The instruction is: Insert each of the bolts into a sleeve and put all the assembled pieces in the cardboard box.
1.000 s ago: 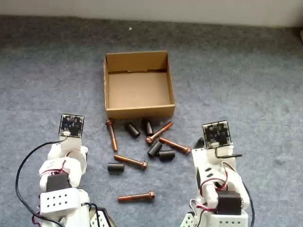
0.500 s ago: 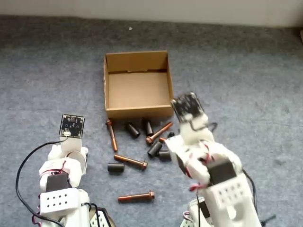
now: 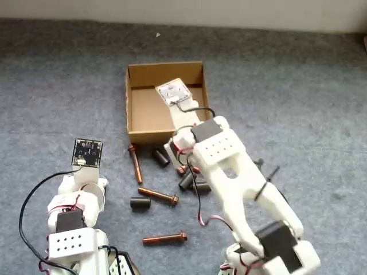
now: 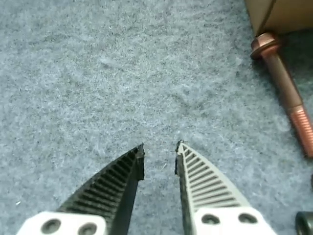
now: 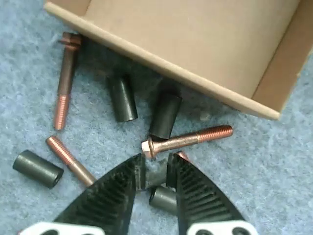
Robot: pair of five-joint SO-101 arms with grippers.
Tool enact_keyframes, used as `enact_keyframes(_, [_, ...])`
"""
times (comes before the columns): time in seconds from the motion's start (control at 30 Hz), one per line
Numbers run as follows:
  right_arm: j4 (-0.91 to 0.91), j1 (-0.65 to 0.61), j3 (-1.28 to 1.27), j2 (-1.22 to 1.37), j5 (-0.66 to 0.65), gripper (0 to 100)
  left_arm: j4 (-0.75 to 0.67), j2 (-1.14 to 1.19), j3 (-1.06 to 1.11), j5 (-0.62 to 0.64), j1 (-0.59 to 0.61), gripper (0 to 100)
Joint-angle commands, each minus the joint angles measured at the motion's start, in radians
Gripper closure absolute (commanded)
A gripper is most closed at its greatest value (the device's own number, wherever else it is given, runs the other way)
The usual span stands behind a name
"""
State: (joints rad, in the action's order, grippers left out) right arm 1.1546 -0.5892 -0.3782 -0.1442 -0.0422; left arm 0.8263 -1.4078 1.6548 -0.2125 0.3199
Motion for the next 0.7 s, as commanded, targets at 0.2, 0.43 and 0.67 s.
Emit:
enact_keyframes(0.2, [0.001, -0.008, 0.243, 0.277, 0.084, 84.4, 0.006, -0.008, -0.019, -0.002, 0.015, 86])
enact_keyframes(0.43, [-0.087, -0.005, 0.272, 0.381, 0.091, 84.4, 0.006, -0.008, -0.019, -0.002, 0.015, 86])
enact_keyframes(0.67, [-0.099, 0.042, 0.272, 0.427, 0.091, 84.4, 0.006, -0.008, -0.018, -0.002, 0.015, 86])
